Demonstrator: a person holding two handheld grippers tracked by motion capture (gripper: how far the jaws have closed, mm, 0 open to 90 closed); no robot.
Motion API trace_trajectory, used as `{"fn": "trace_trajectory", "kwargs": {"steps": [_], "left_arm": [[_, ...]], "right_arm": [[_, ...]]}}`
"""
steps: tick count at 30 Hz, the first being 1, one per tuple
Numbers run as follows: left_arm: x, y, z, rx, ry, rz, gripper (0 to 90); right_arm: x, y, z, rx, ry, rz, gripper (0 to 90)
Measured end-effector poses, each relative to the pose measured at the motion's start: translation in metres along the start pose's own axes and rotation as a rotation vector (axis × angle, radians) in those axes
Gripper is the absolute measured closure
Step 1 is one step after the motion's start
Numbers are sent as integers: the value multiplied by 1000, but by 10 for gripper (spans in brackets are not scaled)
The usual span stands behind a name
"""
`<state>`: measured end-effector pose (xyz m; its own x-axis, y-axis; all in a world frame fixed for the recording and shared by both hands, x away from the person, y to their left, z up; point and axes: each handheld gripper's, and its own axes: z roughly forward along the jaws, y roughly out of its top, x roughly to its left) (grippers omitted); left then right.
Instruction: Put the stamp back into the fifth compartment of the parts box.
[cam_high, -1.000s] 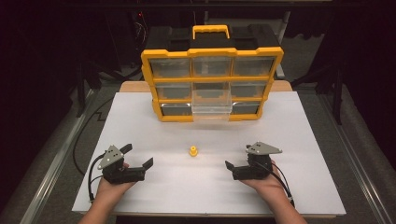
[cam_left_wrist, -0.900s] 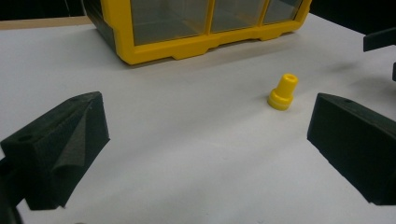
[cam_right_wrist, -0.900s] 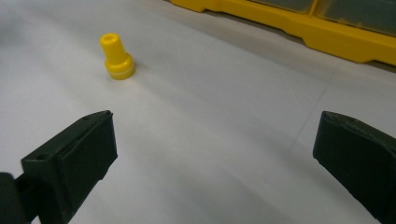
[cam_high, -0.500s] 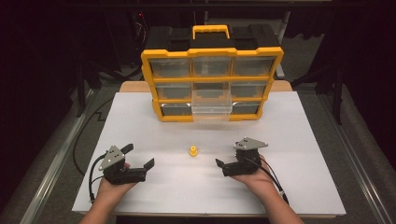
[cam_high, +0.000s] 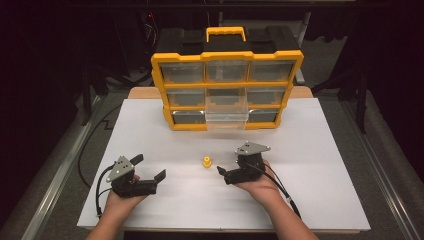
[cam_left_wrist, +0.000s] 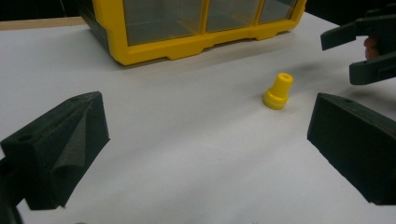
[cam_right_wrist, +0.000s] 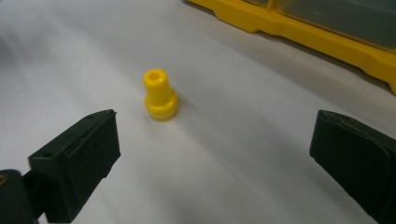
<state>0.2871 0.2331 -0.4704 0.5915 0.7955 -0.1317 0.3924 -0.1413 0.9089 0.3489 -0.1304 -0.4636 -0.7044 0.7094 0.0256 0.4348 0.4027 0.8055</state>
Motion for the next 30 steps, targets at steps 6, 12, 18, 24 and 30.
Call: {"fn": "trace_trajectory", "kwargs": {"steps": [6,12,18,24,30], "left_arm": [[1,0,2,2,-3,3,1],[0,0,0,-3,-6,9,1],[0,2,-2,-15,-17,14,1],[0,1,-2,-14,-20,16,1],[2,1,-3,-17,-16,18,1]], "right_arm": [[4,3,8,-5,25,-5,118],[9,8,17,-5,65,-4,218],[13,11,27,-5,87,-11,410],[18,16,36,-24,111,-14,546],[22,18,46,-14,127,-47,610]]}}
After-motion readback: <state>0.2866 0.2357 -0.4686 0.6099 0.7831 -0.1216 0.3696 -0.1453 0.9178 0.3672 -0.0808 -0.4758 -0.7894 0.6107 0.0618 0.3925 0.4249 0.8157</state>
